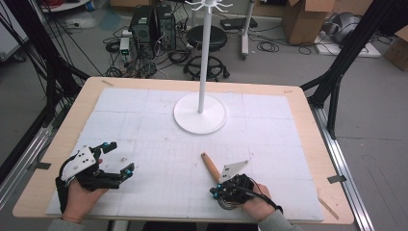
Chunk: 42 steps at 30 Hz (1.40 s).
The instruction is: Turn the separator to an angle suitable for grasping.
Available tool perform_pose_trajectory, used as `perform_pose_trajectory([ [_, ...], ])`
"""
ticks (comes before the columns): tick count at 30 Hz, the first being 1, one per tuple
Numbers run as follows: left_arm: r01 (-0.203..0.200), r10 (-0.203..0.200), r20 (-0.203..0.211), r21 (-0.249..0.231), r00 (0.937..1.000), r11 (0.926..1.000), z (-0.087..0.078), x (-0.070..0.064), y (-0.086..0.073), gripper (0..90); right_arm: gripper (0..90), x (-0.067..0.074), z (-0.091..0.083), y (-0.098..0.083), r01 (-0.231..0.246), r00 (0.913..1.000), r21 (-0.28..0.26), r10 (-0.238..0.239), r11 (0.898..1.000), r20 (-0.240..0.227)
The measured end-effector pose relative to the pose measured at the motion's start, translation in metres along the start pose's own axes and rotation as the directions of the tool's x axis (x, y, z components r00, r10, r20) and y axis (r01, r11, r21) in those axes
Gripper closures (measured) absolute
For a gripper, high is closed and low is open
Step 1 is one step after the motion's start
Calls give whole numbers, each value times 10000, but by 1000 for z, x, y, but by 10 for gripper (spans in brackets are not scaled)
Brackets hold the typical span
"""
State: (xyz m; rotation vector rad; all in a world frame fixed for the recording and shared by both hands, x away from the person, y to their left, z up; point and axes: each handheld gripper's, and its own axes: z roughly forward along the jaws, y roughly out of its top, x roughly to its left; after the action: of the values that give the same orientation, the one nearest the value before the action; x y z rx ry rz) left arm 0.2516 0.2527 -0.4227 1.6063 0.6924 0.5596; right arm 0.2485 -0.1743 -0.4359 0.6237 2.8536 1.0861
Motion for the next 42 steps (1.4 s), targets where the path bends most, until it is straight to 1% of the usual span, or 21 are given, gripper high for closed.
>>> perform_pose_trajectory([
  [9,20,-20,15,-7,10000,10000,0,0,0,18,900,-3,-3,-3,-36,10000,38,36,10000,54],
  [10,19,-19,20,-11,10000,10000,0,0,0,18,900,-3,-4,-3,-119,9999,67,119,9999,85],
  [12,25,-25,16,-20,10000,10000,0,0,0,18,900,-4,-5,-3,-79,9999,67,79,9999,80],
  [19,27,-27,16,2,10000,10000,0,0,0,18,900,-8,-10,-7,-159,9996,162,156,9997,214],
  [21,32,-32,30,4,10000,10000,0,0,0,18,900,-10,-11,-8,-244,9995,168,240,9996,201],
  [28,48,-48,-1,-17,10000,10000,-1,0,0,18,900,-12,-14,-10,-240,9995,196,236,9995,228],
  [35,59,-59,1,-32,10000,10000,-2,0,0,18,900,-15,-16,-11,-333,9992,269,327,9991,228],
  [40,80,-80,-5,-27,10000,10000,-1,0,0,18,900,-17,-16,-12,-410,9991,175,408,9990,110],
  [42,48,-48,13,-20,10000,10000,-1,0,0,18,900,-19,-17,-12,-447,9990,-63,447,9990,6],
])
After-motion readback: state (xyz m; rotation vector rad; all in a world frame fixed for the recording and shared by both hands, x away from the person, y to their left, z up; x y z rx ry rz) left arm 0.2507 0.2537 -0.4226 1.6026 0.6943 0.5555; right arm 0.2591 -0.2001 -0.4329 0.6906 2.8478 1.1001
